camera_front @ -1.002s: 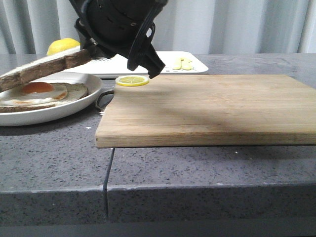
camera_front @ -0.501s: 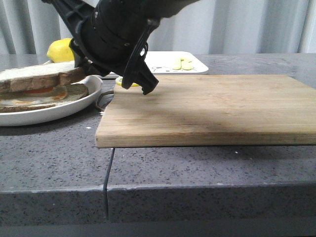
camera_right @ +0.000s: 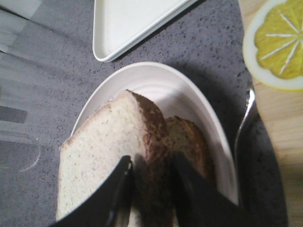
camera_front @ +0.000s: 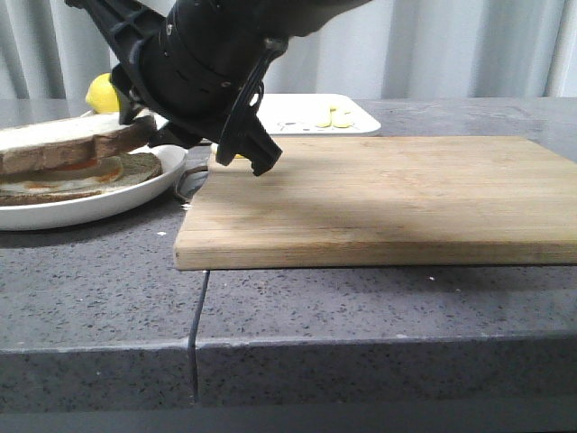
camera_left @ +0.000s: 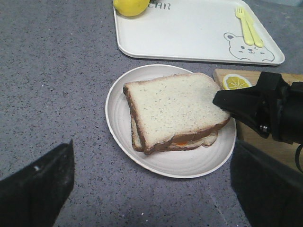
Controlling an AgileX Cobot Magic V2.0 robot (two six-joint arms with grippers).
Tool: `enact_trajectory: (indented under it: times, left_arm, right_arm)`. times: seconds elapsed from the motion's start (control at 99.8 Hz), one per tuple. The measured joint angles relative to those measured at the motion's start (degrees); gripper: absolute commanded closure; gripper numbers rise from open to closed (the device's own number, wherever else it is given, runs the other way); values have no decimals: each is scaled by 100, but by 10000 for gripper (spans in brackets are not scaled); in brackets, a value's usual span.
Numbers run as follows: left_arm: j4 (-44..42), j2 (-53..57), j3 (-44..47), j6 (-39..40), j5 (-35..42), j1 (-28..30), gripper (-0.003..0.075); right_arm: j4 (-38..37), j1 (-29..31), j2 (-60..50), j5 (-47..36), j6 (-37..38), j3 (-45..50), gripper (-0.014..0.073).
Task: Place bread and move sandwich to tray
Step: 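Lower the bread onto the egg toast and open the right gripper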
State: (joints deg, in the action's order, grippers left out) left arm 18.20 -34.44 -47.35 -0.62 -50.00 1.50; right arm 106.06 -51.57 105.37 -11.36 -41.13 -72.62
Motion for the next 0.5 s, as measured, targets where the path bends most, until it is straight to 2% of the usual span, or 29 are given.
enact_trajectory:
  times: [0.12,0.501]
  left_arm:
    - [0,0,0,0,0,0,104]
    - [0,0,0,0,0,0,104]
  right_arm:
    - [0,0,0,0,-13,0,221]
    - [0,0,-106,-320,-87,0,220]
